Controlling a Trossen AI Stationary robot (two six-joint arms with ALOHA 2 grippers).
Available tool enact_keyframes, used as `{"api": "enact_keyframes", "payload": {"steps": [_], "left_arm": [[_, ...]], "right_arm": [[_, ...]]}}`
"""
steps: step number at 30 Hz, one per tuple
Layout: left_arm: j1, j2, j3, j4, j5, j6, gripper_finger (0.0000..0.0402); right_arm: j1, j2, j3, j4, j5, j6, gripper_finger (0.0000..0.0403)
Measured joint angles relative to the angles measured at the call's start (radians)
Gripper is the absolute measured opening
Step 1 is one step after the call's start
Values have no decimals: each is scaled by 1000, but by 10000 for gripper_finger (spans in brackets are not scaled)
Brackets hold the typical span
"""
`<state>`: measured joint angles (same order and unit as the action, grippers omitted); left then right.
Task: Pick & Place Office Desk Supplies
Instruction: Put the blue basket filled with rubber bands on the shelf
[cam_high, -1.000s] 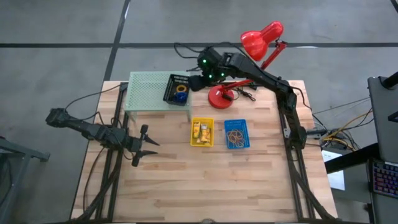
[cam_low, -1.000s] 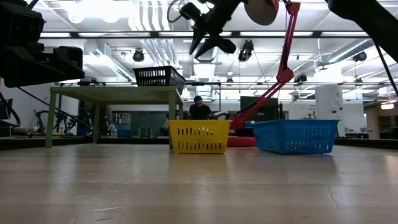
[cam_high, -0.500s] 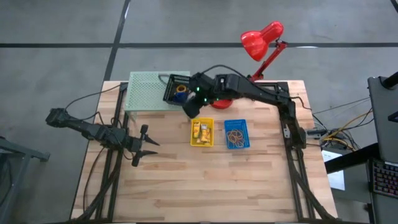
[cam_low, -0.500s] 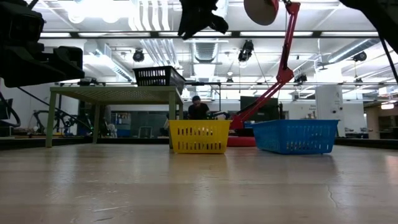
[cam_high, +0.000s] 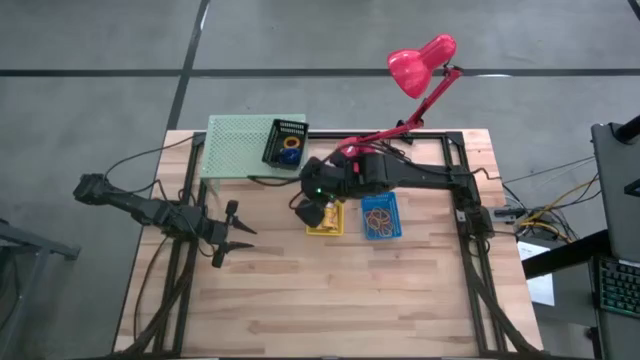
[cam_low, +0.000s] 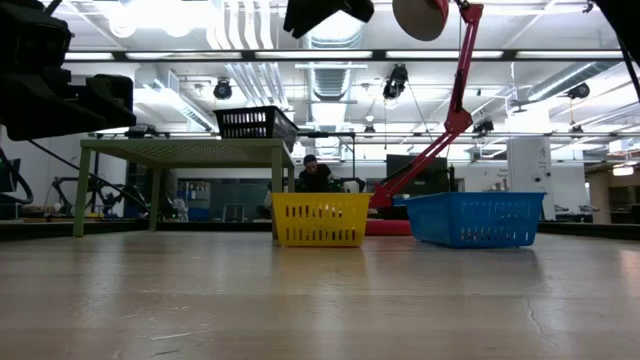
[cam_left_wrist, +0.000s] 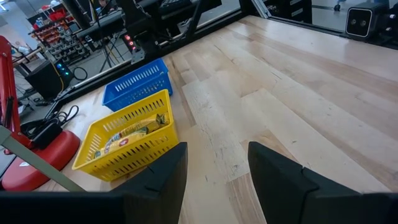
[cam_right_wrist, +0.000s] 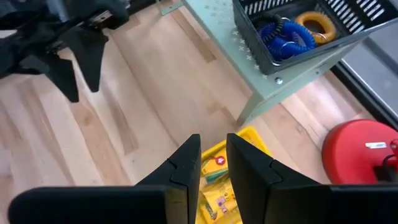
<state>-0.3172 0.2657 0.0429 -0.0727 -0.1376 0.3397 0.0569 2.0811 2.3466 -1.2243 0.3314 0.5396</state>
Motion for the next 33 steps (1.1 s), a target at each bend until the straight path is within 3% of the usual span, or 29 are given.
{"api": "enact_keyframes", "payload": {"steps": [9, 16, 22, 27, 33], "left_arm": [[0, 0, 0, 0, 0, 0, 173], [0, 0, 0, 0, 0, 0, 173], [0, 0, 0, 0, 0, 0, 173], [0, 0, 0, 0, 0, 0, 173], [0, 0, 0, 0, 0, 0, 173]], "right_arm": [[168, -7, -56, 3, 276, 56, 75], [255, -116, -246, 18, 403, 202, 71], [284, -304, -567, 177, 431, 278, 73], [285, -488, -865, 382, 419, 237, 76], [286, -681, -1130, 515, 275, 187, 88]]}}
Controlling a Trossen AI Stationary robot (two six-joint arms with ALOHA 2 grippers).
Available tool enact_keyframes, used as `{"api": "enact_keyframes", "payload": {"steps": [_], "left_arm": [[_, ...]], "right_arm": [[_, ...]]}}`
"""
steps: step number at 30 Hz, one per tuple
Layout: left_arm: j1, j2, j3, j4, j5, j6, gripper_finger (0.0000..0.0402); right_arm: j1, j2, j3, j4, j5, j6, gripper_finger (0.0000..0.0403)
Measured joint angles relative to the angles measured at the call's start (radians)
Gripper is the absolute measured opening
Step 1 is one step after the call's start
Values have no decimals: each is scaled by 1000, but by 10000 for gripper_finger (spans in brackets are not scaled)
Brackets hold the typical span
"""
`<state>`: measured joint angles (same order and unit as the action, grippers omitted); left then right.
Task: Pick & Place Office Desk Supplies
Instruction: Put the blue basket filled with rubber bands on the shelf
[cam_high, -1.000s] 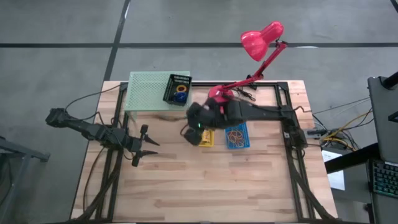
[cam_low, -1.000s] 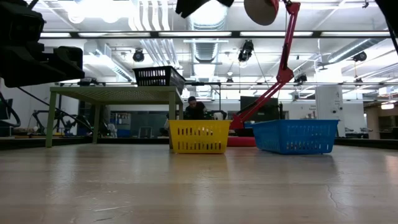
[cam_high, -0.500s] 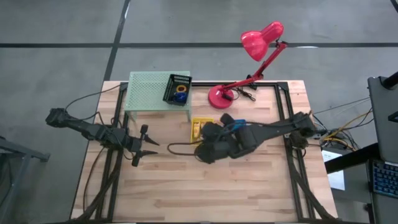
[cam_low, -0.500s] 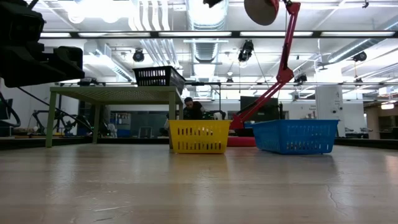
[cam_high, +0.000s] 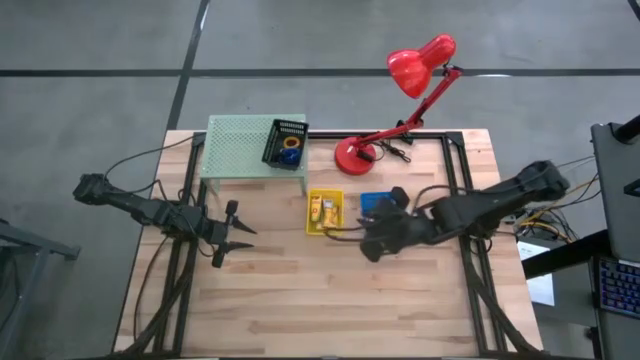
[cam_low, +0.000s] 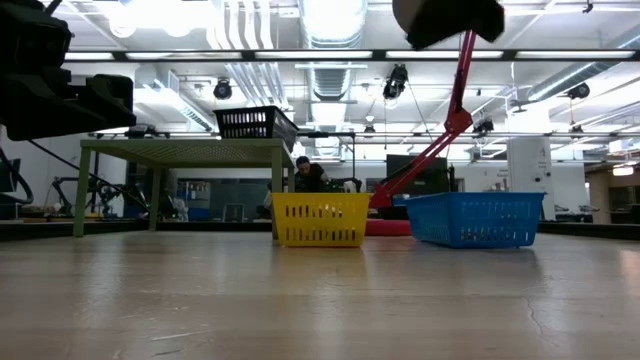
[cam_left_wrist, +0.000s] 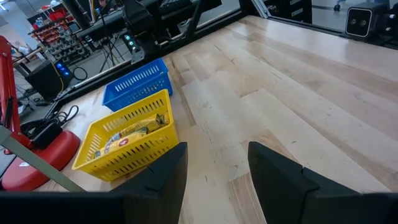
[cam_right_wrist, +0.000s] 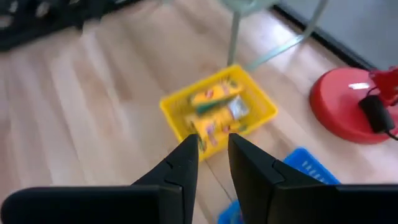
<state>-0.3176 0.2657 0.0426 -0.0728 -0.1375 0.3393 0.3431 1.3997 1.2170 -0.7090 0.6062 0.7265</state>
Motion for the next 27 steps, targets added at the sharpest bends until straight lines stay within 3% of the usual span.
{"api": "enact_keyframes", "payload": {"steps": [3, 8, 11, 14, 27], "left_arm": [[0, 0, 0, 0, 0, 0, 173], [-1, 0, 0, 0, 0, 0, 173], [-1, 0, 0, 0, 0, 0, 173], [-1, 0, 0, 0, 0, 0, 173], [0, 0, 0, 0, 0, 0, 173]], "right_arm": [[-1, -79, -110, 40, -63, -126, 97], [-1, -187, -273, 120, -241, -473, 116], [0, -216, -346, 139, -313, -422, 127], [-10, -236, -396, 133, -317, -326, 137], [-41, -197, -514, 154, -317, -446, 183]]}}
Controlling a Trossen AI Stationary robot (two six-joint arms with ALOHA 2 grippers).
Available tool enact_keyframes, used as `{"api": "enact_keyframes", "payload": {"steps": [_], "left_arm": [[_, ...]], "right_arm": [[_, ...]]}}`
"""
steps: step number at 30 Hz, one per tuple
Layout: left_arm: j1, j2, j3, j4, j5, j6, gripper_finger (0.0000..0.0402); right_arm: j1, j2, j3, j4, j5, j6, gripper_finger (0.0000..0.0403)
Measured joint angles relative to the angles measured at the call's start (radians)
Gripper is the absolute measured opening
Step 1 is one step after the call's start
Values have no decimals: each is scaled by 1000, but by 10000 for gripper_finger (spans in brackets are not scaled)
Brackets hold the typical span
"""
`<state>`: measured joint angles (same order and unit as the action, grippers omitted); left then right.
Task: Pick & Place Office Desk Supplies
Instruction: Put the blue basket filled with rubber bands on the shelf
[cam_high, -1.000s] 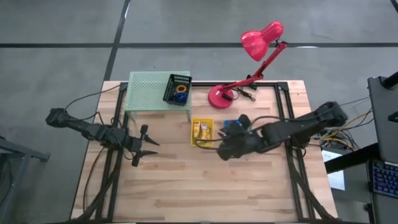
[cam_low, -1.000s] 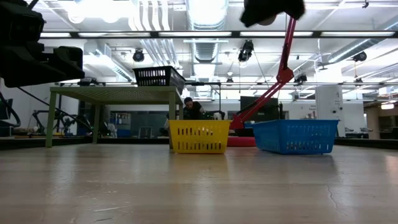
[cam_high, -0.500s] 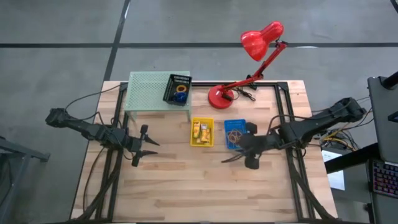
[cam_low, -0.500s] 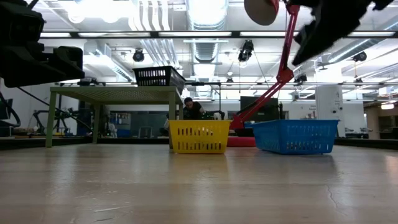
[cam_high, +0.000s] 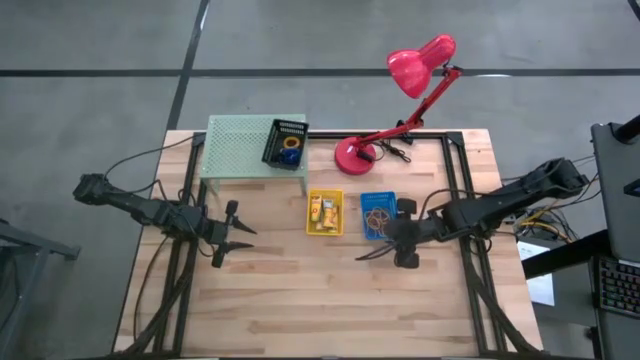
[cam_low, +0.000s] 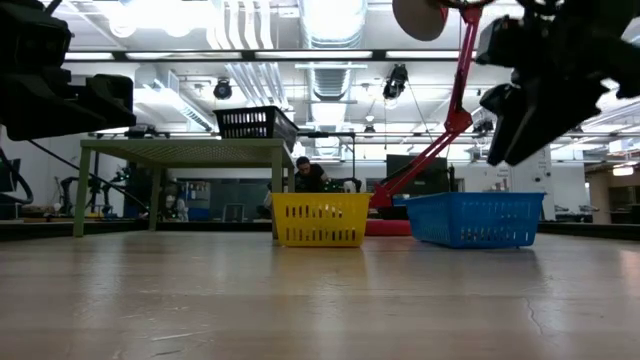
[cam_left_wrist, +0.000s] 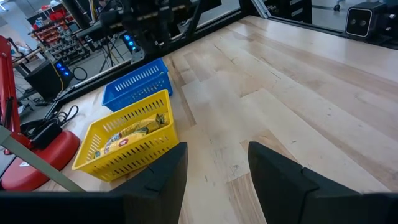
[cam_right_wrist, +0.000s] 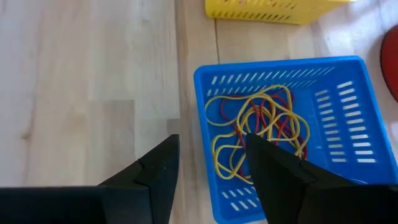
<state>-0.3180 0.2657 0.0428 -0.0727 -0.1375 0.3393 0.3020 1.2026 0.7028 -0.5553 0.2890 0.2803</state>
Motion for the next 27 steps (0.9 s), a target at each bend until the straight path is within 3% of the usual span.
{"api": "enact_keyframes", "payload": {"steps": [16, 22, 27], "left_arm": [[0, 0, 0, 0, 0, 0, 173], [0, 0, 0, 0, 0, 0, 173], [0, 0, 0, 0, 0, 0, 173]], "right_arm": [[-32, 90, -91, 128, 3, -51, 190], [-32, 148, -92, 126, 5, 97, 190], [-32, 196, -92, 126, 11, 108, 189]]}}
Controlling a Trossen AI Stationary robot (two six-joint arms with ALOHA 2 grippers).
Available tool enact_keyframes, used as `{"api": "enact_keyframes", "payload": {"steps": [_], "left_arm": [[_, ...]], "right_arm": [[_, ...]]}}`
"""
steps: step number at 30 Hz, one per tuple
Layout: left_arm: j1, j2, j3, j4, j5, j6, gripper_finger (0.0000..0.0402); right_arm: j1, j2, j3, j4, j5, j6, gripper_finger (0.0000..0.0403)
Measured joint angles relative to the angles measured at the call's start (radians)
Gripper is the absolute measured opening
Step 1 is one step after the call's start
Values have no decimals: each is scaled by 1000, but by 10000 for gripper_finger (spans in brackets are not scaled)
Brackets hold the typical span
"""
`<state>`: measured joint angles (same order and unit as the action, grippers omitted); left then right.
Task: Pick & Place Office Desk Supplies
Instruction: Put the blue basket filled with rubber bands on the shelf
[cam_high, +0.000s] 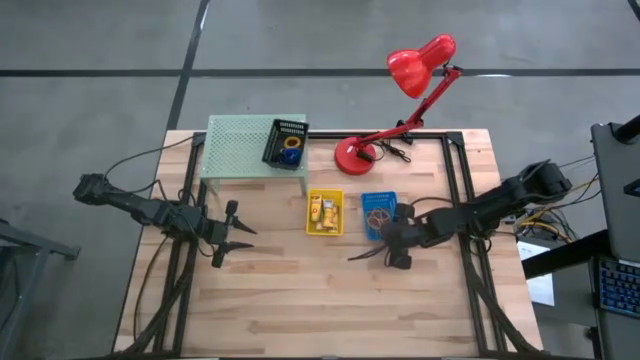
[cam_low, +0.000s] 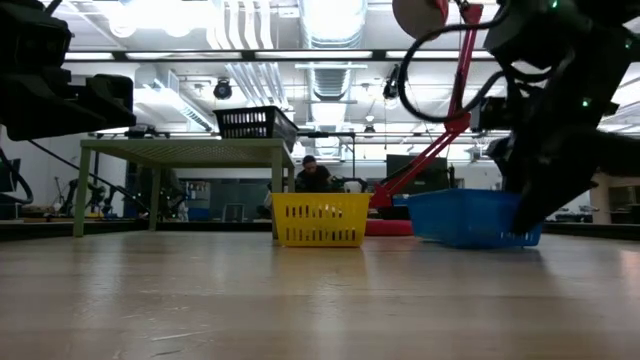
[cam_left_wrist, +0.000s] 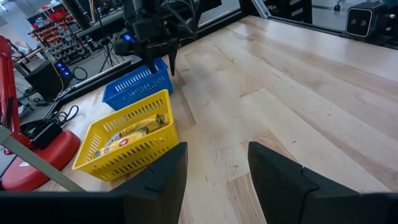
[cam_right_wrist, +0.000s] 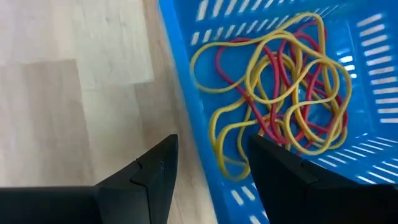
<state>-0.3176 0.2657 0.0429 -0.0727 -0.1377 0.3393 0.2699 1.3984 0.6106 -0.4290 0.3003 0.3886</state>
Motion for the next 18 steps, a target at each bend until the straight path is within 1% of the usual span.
{"api": "enact_keyframes", "payload": {"steps": [2, 7, 12, 18], "left_arm": [[0, 0, 0, 0, 0, 0, 173], [0, 0, 0, 0, 0, 0, 173], [0, 0, 0, 0, 0, 0, 173], [0, 0, 0, 0, 0, 0, 173]], "right_arm": [[0, 17, 2, 0, 22, 0, 189], [0, 33, 3, 0, 24, -3, 189], [0, 15, 3, 5, 25, -37, 187], [0, -29, 5, 35, 17, -114, 172]]}}
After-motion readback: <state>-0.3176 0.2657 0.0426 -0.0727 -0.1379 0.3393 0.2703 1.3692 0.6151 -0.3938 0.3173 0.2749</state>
